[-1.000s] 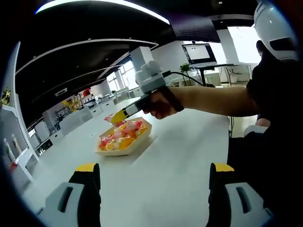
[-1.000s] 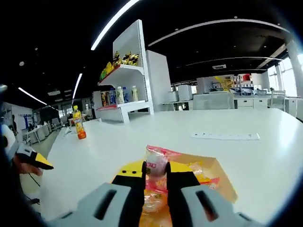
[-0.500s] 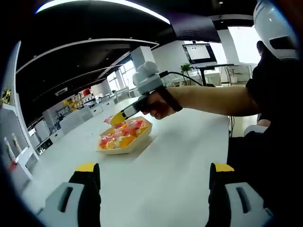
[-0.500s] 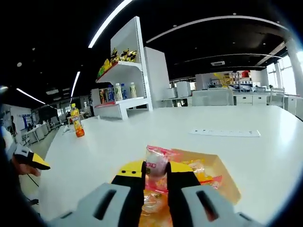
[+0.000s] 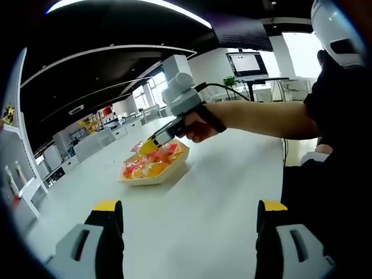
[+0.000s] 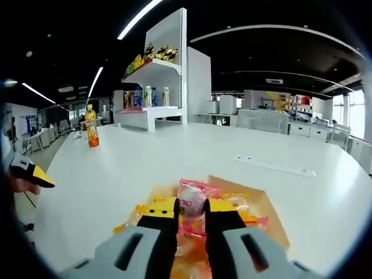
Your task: Pick up the marshmallows scattered on the table and place them into the bowl on the table
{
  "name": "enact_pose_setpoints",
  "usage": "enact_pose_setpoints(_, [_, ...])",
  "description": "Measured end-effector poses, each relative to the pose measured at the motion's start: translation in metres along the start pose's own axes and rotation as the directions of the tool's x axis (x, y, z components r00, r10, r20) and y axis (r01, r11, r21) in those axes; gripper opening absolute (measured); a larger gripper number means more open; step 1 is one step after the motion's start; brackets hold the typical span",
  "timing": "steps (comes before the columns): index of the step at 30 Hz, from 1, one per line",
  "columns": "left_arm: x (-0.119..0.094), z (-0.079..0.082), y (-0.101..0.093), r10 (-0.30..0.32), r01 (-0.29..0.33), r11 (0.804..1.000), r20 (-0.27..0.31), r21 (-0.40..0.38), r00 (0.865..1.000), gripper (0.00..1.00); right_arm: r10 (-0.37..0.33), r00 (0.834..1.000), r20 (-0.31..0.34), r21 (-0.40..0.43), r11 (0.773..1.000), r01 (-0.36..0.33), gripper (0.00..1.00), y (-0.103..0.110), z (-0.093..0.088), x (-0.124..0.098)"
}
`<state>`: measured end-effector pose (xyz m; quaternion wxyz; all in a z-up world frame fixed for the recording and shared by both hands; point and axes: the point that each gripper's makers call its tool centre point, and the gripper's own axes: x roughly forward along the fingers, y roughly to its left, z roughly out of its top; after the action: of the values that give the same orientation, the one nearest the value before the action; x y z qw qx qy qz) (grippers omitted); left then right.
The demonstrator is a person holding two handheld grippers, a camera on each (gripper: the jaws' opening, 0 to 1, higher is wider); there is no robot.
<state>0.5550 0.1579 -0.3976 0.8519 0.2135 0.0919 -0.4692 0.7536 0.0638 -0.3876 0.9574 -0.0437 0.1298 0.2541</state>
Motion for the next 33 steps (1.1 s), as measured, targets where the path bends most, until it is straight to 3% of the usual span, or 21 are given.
enact_pose_setpoints(5, [0.0005, 0.0061, -0.0009, -0.004, 0.004, 1.000, 0.017, 0.011, 1.000, 0.95, 0.002, 1.000, -0.010, -0.013, 1.000, -0.002, 0.16, -0.0002, -0.0027, 0.0023])
enact_pose_setpoints(33, [0.0027, 0.0028, -0.0032, -0.008, 0.008, 1.000, 0.003, 0.008, 1.000, 0.95, 0.008, 1.000, -0.018, -0.005, 1.000, -0.008, 0.17, -0.0025, -0.0055, 0.0044])
